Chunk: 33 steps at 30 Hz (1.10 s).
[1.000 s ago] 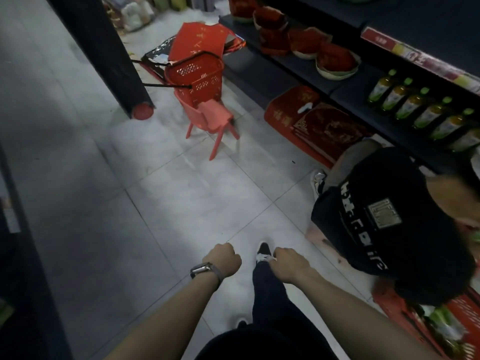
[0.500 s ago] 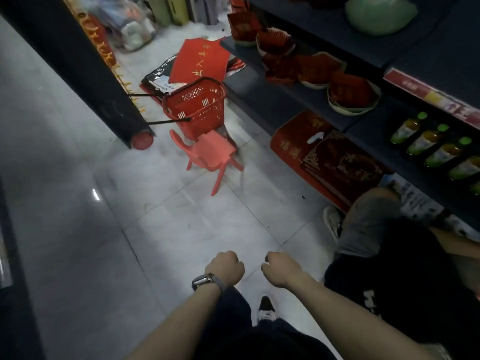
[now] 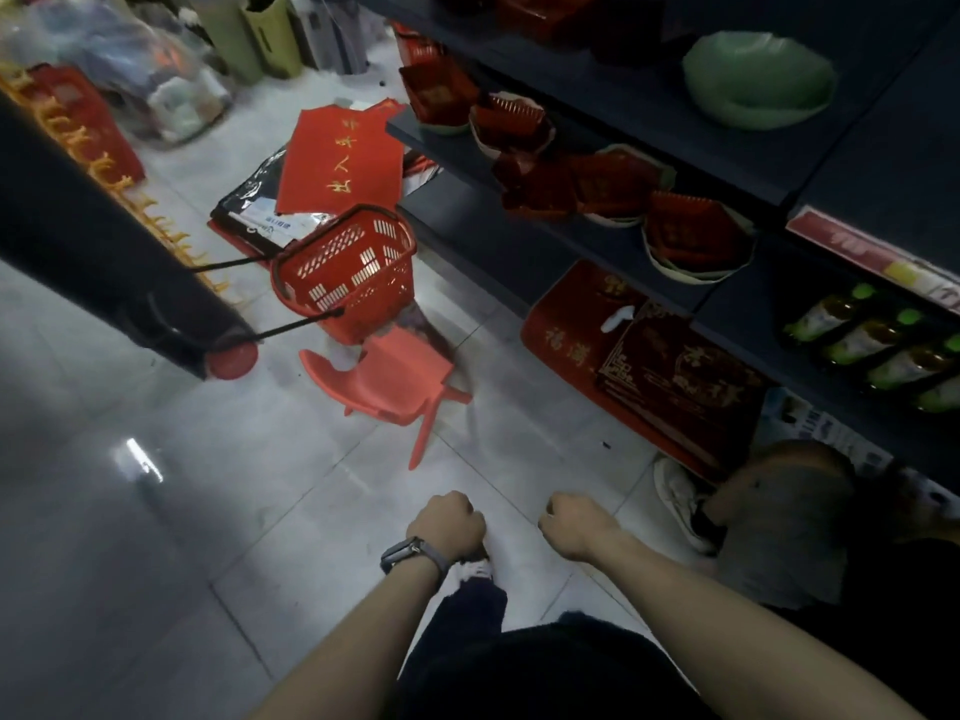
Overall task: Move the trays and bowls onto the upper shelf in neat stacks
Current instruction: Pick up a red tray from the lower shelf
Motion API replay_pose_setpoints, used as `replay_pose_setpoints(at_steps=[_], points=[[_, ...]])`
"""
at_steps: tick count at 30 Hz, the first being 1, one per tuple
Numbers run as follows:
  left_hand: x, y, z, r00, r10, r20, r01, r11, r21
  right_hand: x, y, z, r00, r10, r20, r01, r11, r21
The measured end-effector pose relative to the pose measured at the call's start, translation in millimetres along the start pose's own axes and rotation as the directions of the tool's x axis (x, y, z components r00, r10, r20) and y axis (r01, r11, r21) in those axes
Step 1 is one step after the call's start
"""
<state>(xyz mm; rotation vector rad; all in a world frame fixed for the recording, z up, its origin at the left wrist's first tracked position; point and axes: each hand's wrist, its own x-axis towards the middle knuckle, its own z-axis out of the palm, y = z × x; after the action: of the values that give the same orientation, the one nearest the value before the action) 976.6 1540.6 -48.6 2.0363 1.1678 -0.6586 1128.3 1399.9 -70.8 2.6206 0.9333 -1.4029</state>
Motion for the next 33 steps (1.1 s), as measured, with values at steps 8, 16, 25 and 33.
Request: replay_pose_setpoints(at_steps=[8,16,25,33], points=[[85,24,-77,0.996,0.043,0.075,-0.048,0.997,0.064,62,-47,-67,0.999,0.042,-0.030,-0.040,0.996,0.084],[176,82,-122,0.991,0.049,0.122,-0.061,0.993,0.097,149,-45,-150,0.997,0.071,-0.034,-0.066,0.990,0.127],[278,183,-204,0.992,0.042,0.121,-0.059,0.989,0.133,247,-33,-292,0.999,0.041,-0.012,-0.039,0.984,0.173],[332,259,-282,0.997,0.074,0.014,-0.075,0.993,0.095,310,-50,-391,0.998,-0.057,-0.036,0.063,0.976,0.209]])
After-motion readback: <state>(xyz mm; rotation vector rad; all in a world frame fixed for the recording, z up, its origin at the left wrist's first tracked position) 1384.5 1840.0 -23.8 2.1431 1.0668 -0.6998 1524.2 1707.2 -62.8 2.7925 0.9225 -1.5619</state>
